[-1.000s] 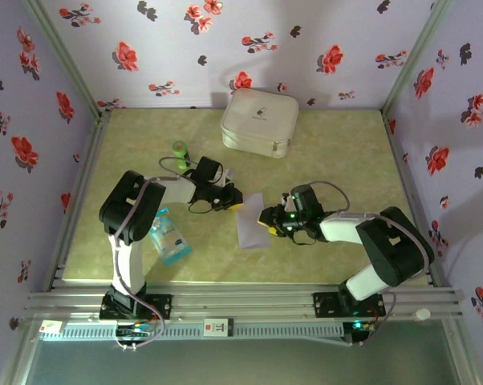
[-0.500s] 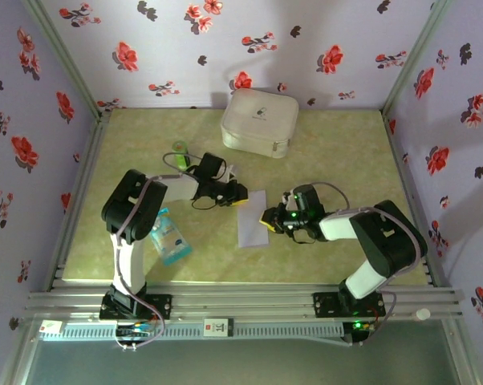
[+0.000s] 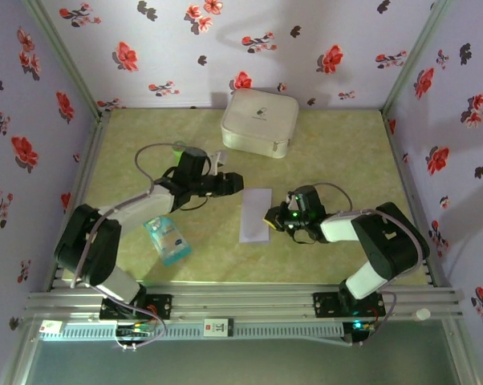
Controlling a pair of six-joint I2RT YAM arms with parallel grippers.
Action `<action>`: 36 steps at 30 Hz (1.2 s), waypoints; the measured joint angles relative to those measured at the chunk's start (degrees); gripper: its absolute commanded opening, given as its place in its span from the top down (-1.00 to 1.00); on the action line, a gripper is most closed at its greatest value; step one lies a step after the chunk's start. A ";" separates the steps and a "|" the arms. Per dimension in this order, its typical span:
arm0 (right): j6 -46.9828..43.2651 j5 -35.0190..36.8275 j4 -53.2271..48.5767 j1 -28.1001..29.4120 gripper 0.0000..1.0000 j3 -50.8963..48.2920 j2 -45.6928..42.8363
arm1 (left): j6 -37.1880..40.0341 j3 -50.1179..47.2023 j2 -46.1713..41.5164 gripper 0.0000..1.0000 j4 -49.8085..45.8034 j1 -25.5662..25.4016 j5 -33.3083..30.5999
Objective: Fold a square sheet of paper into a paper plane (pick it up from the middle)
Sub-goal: Fold the triangle a second time at the center of the table.
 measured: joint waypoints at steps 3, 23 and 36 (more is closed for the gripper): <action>0.39 0.20 0.00 0.00 0.62 0.00 -0.24 | 1.97 -4.42 -3.17 -0.09 0.66 -1.27 -2.64; -3.93 -0.09 -10.40 0.28 0.66 3.04 -2.03 | 28.48 -15.74 -8.81 -0.06 7.65 -22.01 -19.21; -2.62 -0.13 -9.25 0.37 0.82 3.04 -2.14 | 40.37 -16.61 -0.37 -0.14 11.19 -34.10 -35.45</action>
